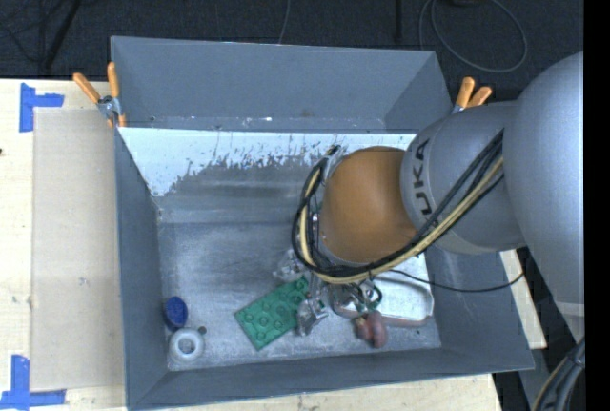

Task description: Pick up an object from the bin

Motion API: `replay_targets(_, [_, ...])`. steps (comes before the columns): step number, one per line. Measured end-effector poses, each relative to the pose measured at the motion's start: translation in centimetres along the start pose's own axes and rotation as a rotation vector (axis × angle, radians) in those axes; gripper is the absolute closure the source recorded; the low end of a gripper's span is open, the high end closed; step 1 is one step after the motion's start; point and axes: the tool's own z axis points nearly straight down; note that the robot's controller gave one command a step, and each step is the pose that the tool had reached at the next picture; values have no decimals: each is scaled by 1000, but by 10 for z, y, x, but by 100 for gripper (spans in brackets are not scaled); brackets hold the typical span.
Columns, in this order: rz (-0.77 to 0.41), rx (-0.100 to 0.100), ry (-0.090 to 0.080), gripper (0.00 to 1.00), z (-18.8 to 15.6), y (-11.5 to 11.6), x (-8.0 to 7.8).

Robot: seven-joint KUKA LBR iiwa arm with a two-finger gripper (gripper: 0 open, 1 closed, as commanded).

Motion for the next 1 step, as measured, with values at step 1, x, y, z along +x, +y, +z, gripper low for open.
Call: replay_targets(1, [-23, 1, 2, 100, -130, 10, 14])
